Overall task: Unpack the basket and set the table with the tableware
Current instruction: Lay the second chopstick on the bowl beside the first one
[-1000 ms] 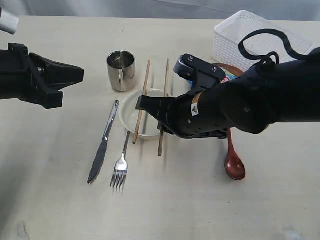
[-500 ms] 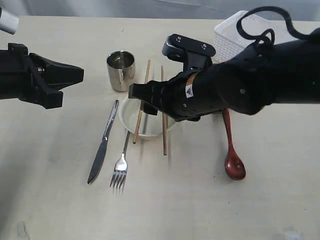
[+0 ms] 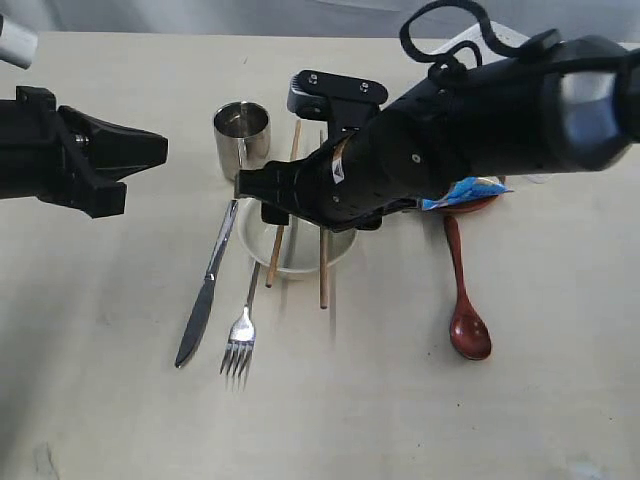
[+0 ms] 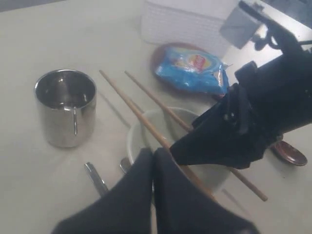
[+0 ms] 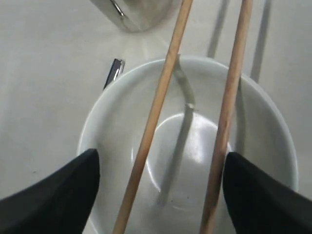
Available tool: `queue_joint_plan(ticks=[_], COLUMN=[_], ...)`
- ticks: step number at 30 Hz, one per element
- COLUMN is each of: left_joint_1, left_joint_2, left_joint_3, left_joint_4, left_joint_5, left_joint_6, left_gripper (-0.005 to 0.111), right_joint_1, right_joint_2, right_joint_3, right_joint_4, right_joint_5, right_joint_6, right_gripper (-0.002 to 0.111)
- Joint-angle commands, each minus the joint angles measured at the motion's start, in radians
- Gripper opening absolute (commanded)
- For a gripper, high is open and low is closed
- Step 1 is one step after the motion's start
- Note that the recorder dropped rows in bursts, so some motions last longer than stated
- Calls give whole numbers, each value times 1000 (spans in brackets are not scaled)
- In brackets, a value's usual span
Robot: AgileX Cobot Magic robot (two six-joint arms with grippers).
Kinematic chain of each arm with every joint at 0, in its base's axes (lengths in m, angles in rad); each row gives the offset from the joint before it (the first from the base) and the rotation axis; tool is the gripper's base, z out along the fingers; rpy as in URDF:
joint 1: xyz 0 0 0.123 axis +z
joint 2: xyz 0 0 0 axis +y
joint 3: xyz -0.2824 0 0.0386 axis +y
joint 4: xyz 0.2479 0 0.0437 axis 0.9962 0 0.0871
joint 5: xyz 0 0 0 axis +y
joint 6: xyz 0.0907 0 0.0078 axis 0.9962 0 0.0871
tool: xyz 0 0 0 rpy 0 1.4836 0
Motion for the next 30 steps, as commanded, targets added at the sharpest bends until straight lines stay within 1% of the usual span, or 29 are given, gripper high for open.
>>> queue_joint_plan(ticks=[1,18,20,21,22,25,26,30], left_joint_1=[3,3,3,3,3,3,3,3], left_joint_2=[0,0,0,0,0,0,0,0], left_joint_3=[6,6,6,6,6,6,6,6], left_joint_4=[0,0,0,0,0,0,0,0], left_joint_5=[3,3,3,3,3,3,3,3], left_joint_6=[5,5,5,5,5,5,5,5], left_gripper=[0,0,0,0,0,0,0,0], right_joint_1=[-7,-7,-7,-7,-7,-7,-7,-11], right_joint_2=[7,74,74,74,74,74,74,74], right_joint_3=[-30,-30,-30,-30,-30,-30,-30,-30], right_joint_4=[-11,-7,-7,-7,-7,-7,-7,-7], right_joint_5=[-5,-32,-46,-56,-58,-59,-59,-57], right_joint_6=[-16,14,32,52,57,66,66,94], right_gripper=[67,66,61,53,48,38,36,36])
